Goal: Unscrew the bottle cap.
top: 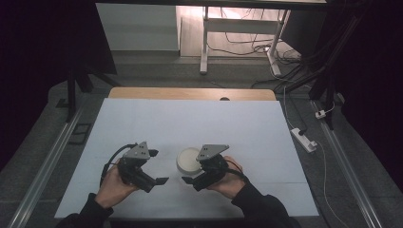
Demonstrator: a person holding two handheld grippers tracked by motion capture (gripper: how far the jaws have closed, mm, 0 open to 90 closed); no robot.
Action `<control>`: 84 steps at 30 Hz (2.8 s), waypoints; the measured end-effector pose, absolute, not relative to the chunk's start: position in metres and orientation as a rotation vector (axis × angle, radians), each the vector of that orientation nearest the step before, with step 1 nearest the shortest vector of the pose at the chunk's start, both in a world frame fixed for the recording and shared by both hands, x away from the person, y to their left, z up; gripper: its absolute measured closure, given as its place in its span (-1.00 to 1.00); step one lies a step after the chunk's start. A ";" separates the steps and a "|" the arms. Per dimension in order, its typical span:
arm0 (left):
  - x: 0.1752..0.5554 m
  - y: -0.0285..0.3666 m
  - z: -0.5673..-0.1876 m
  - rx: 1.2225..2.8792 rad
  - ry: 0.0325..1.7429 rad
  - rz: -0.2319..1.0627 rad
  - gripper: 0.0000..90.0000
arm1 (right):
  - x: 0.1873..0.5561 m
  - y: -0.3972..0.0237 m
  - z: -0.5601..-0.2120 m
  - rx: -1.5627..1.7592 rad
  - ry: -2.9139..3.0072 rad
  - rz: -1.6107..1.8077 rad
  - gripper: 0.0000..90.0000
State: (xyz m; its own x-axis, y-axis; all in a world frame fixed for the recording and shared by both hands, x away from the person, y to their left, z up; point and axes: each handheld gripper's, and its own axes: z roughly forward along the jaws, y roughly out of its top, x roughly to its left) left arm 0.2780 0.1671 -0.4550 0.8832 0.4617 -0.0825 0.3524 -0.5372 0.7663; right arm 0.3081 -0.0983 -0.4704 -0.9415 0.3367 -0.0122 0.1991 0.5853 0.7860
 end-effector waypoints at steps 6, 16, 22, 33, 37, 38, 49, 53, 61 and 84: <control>0.288 0.153 -0.449 2.191 0.526 0.137 -1.00 | 0.308 -0.097 -0.472 0.439 2.661 1.288 -0.85; 0.299 0.132 -0.441 2.237 0.393 0.105 -1.00 | 0.307 -0.094 -0.475 0.410 2.673 1.290 -0.85; 0.305 0.119 -0.440 2.267 0.336 0.096 -1.00 | 0.306 -0.092 -0.476 0.397 2.686 1.287 -0.85; 0.309 0.105 -0.439 2.267 0.263 0.076 -0.88 | 0.304 -0.091 -0.476 0.370 2.692 1.295 -0.85; 0.309 0.102 -0.440 2.265 0.264 0.076 -0.84 | 0.304 -0.091 -0.476 0.364 2.694 1.292 -0.85; 0.308 0.102 -0.440 2.264 0.269 0.081 -0.84 | 0.304 -0.091 -0.477 0.365 2.694 1.290 -0.85; 0.304 0.094 -0.439 2.275 0.440 0.136 -0.83 | 0.307 -0.092 -0.478 0.425 2.673 1.260 -0.85; 0.301 0.089 -0.438 2.266 0.532 0.163 -0.83 | 0.308 -0.092 -0.478 0.449 2.662 1.258 -0.85; 0.304 0.089 -0.439 2.274 0.533 0.159 -0.90 | 0.310 -0.094 -0.478 0.464 2.656 1.251 -0.85; 0.306 0.111 -0.432 2.316 0.168 -0.004 -0.87 | 0.297 -0.088 -0.474 0.275 2.737 1.347 -0.85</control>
